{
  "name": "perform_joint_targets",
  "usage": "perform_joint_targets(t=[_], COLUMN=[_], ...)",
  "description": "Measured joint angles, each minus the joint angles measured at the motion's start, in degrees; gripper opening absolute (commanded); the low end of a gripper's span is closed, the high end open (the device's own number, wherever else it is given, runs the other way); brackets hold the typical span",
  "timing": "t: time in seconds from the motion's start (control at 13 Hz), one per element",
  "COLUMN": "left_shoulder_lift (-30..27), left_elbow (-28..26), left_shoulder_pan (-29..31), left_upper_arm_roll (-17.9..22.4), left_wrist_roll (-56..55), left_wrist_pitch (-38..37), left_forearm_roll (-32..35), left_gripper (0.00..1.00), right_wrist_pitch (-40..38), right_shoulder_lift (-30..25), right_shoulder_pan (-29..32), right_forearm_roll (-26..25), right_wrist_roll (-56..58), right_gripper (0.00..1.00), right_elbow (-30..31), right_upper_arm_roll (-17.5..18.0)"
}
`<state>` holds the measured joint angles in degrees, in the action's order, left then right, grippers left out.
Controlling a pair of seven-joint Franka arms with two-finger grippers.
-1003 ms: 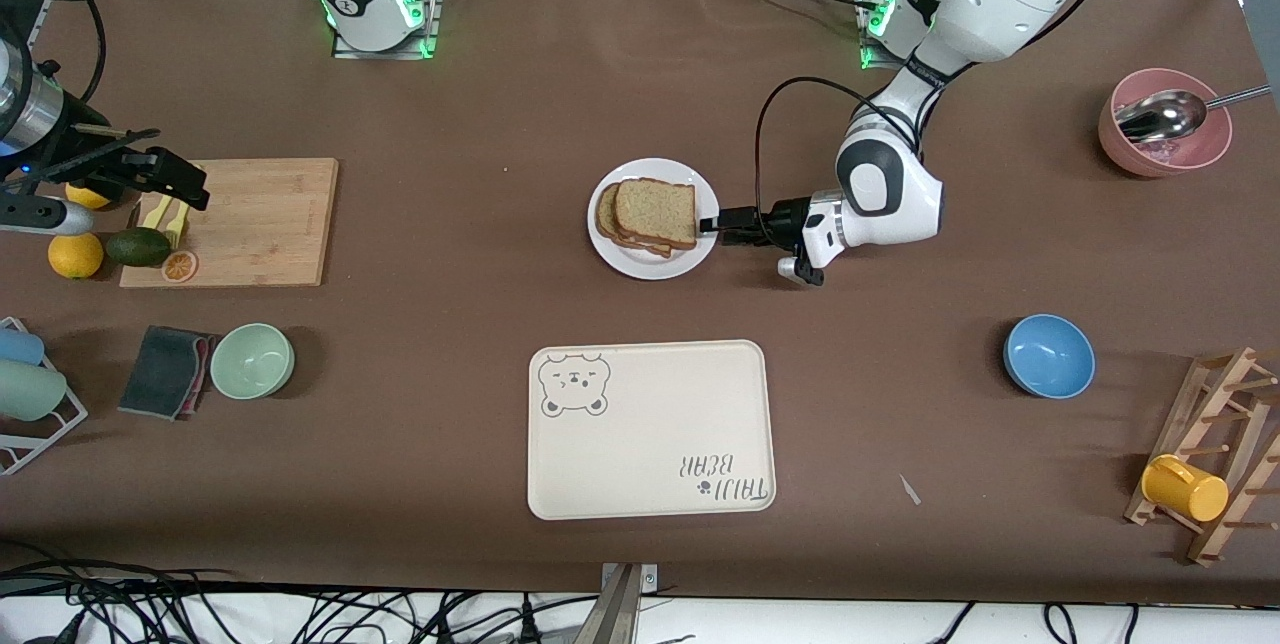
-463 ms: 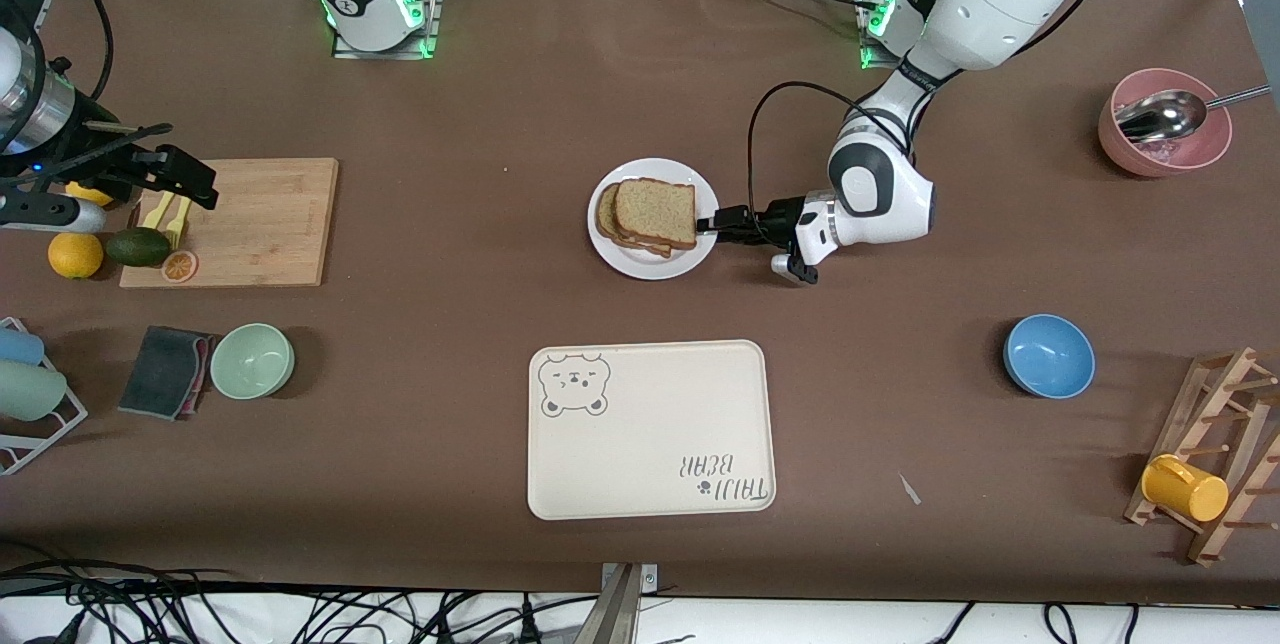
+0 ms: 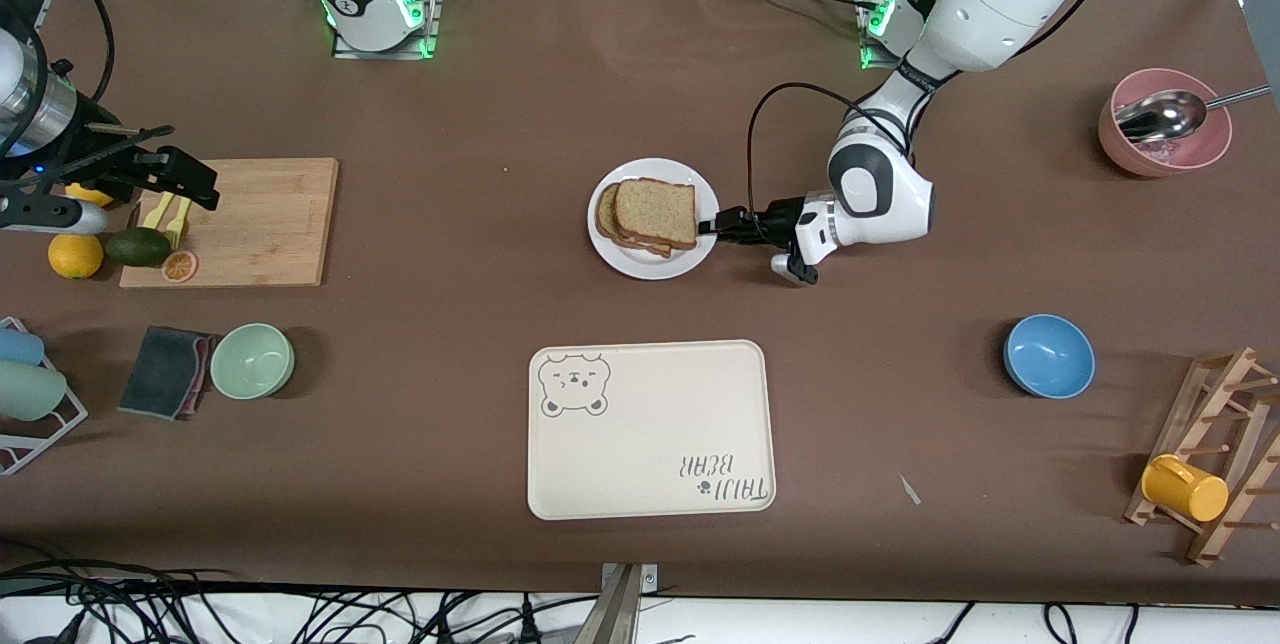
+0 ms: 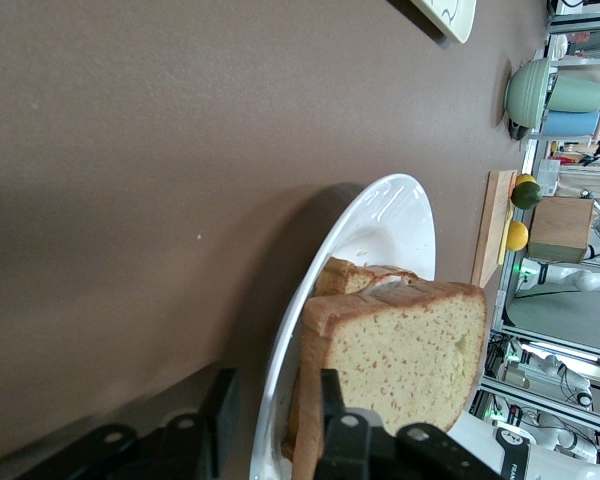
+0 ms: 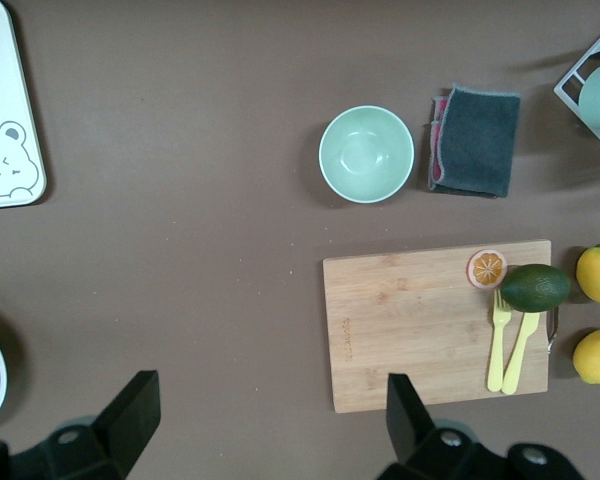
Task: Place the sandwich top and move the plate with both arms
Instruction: 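Slide the plate with the left gripper onto the bear tray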
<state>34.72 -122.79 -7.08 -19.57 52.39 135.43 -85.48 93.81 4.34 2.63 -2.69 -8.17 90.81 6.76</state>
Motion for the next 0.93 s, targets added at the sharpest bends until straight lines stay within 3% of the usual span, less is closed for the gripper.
perform_joint_targets(t=[0.39,0.93], left_shoulder_lift=[0.00,-0.09], left_elbow=[0.01,0.16], left_shoulder_pan=[0.00,0.04], left_upper_arm_roll=[0.01,-0.07], left_wrist_roll=[0.17,1.37], left_wrist_pitch=[0.15,-0.12], left_forearm_roll=[0.00,-0.09], left_gripper=[0.00,0.00], right_wrist_pitch=[0.47,1.86], right_shoulder_lift=[0.78,0.77], right_shoulder_pan=[0.00,-1.20], right_forearm_roll=[0.00,-0.07], right_wrist_roll=[-0.04,-0.88], right_gripper=[1.00,1.00], right_elbow=[0.01,0.00], right_upper_arm_roll=[-0.01,0.44])
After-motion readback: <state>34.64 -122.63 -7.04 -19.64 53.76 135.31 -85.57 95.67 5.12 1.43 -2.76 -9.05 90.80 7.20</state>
